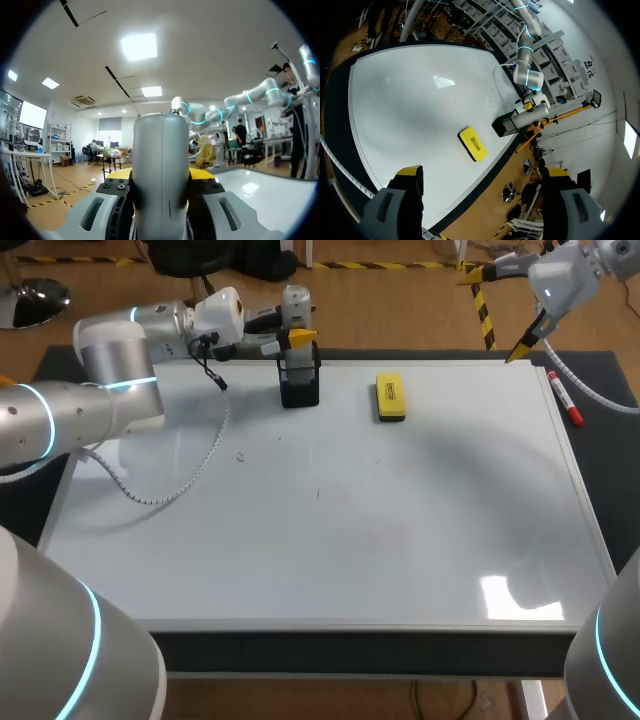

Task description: Pick up the inspection probe, press it on each red-marked spot on the whiteboard one by one, put down the probe, pick up the eraser, and wipe off all the red marks.

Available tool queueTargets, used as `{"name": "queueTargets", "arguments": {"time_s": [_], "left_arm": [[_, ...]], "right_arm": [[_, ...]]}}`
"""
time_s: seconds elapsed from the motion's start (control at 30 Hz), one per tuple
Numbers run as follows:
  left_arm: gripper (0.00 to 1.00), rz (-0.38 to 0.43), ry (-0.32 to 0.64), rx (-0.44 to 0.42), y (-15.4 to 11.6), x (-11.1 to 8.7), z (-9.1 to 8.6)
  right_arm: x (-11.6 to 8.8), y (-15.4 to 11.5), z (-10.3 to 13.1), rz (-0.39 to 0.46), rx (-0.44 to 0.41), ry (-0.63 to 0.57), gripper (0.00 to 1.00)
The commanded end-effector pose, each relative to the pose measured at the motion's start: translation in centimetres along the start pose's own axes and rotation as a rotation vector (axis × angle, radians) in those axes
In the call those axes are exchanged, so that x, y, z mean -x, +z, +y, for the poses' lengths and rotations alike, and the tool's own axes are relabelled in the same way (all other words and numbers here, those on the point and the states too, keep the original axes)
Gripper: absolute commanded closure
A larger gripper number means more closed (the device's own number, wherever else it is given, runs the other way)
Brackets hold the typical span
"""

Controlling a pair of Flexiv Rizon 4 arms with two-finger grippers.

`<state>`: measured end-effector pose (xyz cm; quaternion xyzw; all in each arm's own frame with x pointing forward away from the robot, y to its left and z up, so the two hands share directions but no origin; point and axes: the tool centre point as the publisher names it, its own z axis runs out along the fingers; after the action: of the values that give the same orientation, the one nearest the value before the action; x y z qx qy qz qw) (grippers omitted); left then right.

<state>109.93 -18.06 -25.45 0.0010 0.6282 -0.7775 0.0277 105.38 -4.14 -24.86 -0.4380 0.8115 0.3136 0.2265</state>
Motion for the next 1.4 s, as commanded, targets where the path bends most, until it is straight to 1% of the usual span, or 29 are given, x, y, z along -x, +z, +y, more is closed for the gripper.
{"name": "queueTargets", "arguments": {"time_s": [0.03,0.3,0.83,0.9,0.93,1.03,1.1,1.13,1.2,1.27,1.33,1.37,1.4], "left_arm": [[1.00,0.011,-0.009,-0.006,0.0,0.5,0.6],[1.00,0.007,-0.031,0.006,-0.4,0.6,1.7],[1.00,-0.017,-0.055,0.026,-0.5,0.4,2.0],[0.86,-0.015,-0.064,0.036,-0.5,0.5,2.1],[0.92,-0.016,-0.064,0.037,-0.5,0.5,2.1],[0.91,-0.016,-0.066,0.037,-0.4,0.4,2.2],[0.92,-0.016,-0.066,0.037,-0.4,0.4,2.2],[0.90,-0.016,-0.066,0.037,-0.4,0.4,2.2],[0.92,-0.016,-0.066,0.037,-0.4,0.3,2.2],[0.89,-0.016,-0.066,0.037,-0.3,0.3,2.3],[0.75,-0.016,-0.066,0.037,-0.3,0.2,2.3],[0.71,-0.016,-0.067,0.037,-0.3,0.2,2.2],[0.70,-0.016,-0.066,0.037,-0.2,0.2,2.2]], "right_arm": [[0.0,0.0,0.0,0.003,-0.001,-0.002,0.00],[0.0,0.0,0.0,0.003,-0.001,-0.002,0.00],[0.0,0.0,0.0,0.003,-0.001,-0.002,0.00],[0.0,0.0,0.0,0.003,-0.001,-0.002,0.00],[0.0,0.0,0.0,0.003,-0.001,-0.002,0.00],[0.0,0.0,0.0,0.003,-0.001,-0.002,0.00],[0.0,0.0,0.0,0.003,-0.001,-0.002,0.00],[0.0,0.0,0.0,0.003,-0.001,-0.002,0.00],[0.0,0.0,0.0,0.003,-0.001,-0.002,0.00],[0.0,0.0,0.0,0.003,-0.001,-0.002,0.00],[0.0,0.0,0.0,0.003,-0.001,-0.002,0.00],[0.0,0.0,0.0,0.003,-0.001,-0.002,0.00],[0.0,0.0,0.0,0.003,-0.001,-0.002,0.00]]}}
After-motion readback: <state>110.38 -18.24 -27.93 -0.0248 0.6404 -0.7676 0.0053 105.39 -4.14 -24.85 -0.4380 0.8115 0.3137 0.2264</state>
